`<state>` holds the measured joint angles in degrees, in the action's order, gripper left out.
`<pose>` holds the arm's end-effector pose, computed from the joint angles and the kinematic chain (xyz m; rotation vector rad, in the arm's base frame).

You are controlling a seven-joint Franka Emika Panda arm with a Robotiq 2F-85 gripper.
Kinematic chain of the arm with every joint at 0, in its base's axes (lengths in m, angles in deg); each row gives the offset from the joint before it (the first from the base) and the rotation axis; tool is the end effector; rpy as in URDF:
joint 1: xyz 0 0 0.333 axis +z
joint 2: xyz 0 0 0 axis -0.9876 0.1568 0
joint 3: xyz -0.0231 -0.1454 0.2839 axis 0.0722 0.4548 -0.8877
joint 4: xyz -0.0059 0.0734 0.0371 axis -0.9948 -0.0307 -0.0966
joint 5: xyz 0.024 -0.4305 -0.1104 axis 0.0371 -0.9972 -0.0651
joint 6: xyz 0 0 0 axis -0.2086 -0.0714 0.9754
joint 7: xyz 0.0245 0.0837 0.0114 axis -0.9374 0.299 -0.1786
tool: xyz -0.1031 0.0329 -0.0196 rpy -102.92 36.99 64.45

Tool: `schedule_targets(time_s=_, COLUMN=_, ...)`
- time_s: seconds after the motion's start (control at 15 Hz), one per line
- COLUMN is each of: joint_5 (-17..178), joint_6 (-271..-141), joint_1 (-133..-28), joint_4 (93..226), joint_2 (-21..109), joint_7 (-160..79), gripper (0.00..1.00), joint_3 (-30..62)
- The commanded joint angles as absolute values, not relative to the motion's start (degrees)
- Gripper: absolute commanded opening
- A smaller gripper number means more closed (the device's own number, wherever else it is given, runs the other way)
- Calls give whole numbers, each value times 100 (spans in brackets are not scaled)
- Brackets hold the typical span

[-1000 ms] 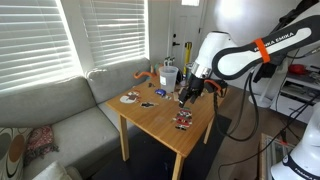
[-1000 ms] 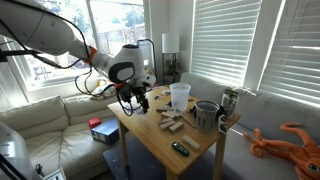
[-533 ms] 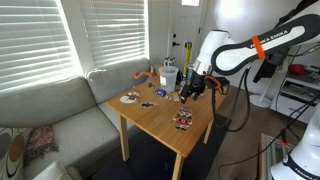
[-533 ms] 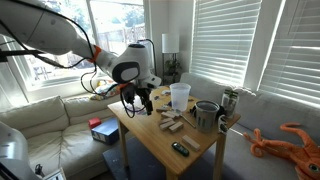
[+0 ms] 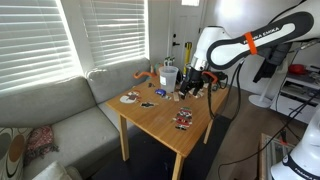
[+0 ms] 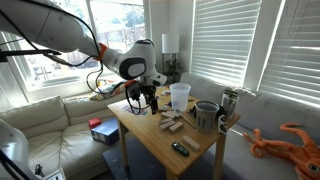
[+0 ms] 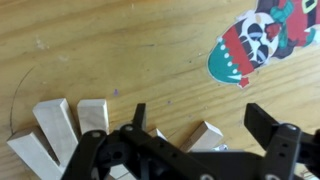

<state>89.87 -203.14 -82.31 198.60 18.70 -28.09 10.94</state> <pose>0.5487 0.0013 0.3973 -2.9733 0.5586 -0.2122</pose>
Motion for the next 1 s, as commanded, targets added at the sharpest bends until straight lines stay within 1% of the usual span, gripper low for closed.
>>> schedule_targets(time_s=0.0, joint_5=8570, joint_6=-20180, joint_1=-8260, joint_4=19307, joint_2=2323, joint_7=-2322, gripper=100, joint_3=1034)
schedule_targets(time_s=0.27, joint_5=8256, joint_6=-20127, joint_1=-8191, joint_4=18931, joint_2=2700, joint_7=-1651, gripper=100, joint_3=1009)
schedule_targets(time_s=0.6, joint_5=8538, joint_6=-20168, joint_1=-8097, joint_4=18549, joint_2=3041, joint_7=-1020, gripper=100, joint_3=1059)
schedule_targets(time_s=0.93, joint_5=8491, joint_6=-19899, joint_1=-8008, joint_4=18263, joint_2=3326, joint_7=-510, gripper=100, joint_3=1076)
